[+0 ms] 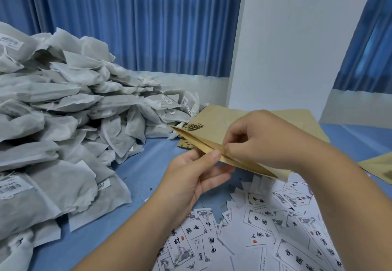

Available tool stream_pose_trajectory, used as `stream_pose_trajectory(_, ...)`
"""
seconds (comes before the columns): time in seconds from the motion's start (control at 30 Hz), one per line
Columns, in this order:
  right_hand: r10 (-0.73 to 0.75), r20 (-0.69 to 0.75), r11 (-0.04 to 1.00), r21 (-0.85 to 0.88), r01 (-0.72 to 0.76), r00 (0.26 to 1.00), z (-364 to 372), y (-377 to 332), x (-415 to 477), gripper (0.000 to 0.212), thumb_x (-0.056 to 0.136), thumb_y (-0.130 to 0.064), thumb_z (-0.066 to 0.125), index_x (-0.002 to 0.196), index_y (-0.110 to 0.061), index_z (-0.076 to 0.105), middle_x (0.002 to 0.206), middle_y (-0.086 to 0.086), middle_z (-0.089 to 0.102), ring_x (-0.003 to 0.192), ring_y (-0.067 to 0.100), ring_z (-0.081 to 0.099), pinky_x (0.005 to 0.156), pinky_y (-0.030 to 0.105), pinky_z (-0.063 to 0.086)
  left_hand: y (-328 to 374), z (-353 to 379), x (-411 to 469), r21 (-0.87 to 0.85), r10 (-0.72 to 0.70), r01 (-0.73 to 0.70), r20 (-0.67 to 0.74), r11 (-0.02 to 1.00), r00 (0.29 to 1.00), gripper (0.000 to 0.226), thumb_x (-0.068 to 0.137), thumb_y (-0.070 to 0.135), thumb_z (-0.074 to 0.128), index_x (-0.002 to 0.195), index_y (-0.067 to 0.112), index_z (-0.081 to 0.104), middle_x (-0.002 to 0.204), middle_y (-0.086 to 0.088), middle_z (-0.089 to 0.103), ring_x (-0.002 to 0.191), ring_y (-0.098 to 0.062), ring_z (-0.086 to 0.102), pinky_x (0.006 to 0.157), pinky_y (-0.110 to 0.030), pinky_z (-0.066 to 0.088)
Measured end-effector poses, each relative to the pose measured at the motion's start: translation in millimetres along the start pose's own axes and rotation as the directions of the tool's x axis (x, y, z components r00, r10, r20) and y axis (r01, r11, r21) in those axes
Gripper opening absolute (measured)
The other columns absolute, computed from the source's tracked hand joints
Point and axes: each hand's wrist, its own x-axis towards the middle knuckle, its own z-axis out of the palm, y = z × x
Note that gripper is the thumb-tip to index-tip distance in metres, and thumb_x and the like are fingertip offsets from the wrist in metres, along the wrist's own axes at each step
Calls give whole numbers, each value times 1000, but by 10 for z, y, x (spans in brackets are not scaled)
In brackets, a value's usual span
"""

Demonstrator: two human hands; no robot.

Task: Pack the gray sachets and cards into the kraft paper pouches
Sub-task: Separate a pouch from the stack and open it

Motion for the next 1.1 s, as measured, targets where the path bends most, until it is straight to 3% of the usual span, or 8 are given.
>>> stream_pose_trajectory(0.13,-40,-25,996,-86,37,999,88,-55,24,8,76,-25,64,68,-25,66,67,-13,63,66,3,58,57,20,48,-32,72,-3,21,-33,34,-39,999,999,21,92,4,52,111,-3,60,100,-24,71,90,-39,71,66,-33,59)
stream_pose_trajectory(0.3,-113,-12,980,-168,110,994,196,-129,41,8,74,-27,61,67,-23,62,67,-10,62,64,2,55,52,18,43,-13,103,-15,-16,-26,25,-60,1000,998,30,86,-4,40,111,-8,57,84,-21,69,85,-37,70,69,-37,59)
stream_pose_trajectory(0.47,-136,-60,977,-171,124,989,217,-120,52,11,76,-25,57,65,-25,58,64,-13,58,65,2,52,56,23,41,47,104,-14,-77,-27,23,-51,997,998,37,87,-10,30,113,-7,56,93,-24,71,86,-35,71,65,-35,59)
stream_pose_trajectory(0.63,-78,-56,997,10,79,995,202,-30,58,16,80,-17,61,66,-23,64,66,-17,62,64,-1,54,56,14,41,43,87,-22,-108,-37,33,-32,994,999,40,87,-12,27,118,-7,52,104,-26,70,92,-35,71,67,-36,59)
stream_pose_trajectory(0.77,-20,-121,990,135,37,992,157,41,68,17,82,-16,63,66,-24,65,68,-23,63,62,-5,55,57,8,40,6,83,-12,-117,-32,27,-42,993,999,38,86,-14,26,111,-5,53,91,-22,72,85,-33,72,64,-36,59)
stream_pose_trajectory(0.87,-35,-158,998,52,43,987,157,-20,55,15,80,-22,62,65,-25,64,68,-22,64,62,-3,57,54,11,42,-13,90,1,-75,-50,44,-75,996,996,34,87,-7,31,111,-4,55,86,-22,72,81,-37,72,63,-38,59)
stream_pose_trajectory(0.97,-128,-116,983,-144,110,985,233,-181,43,10,77,-24,63,67,-22,65,66,-11,63,67,5,57,63,27,49,-7,83,14,-16,-87,86,-181,996,980,26,90,3,40,98,1,65,77,-17,72,71,-36,72,57,-35,58)
stream_pose_trajectory(1.1,-226,-114,923,-343,175,967,328,-353,44,9,80,-31,56,74,-25,60,78,-9,61,78,13,56,68,34,50,48,-5,27,59,-95,114,-255,992,962,27,89,-1,45,87,8,70,71,-14,71,64,-29,71,56,-33,57)
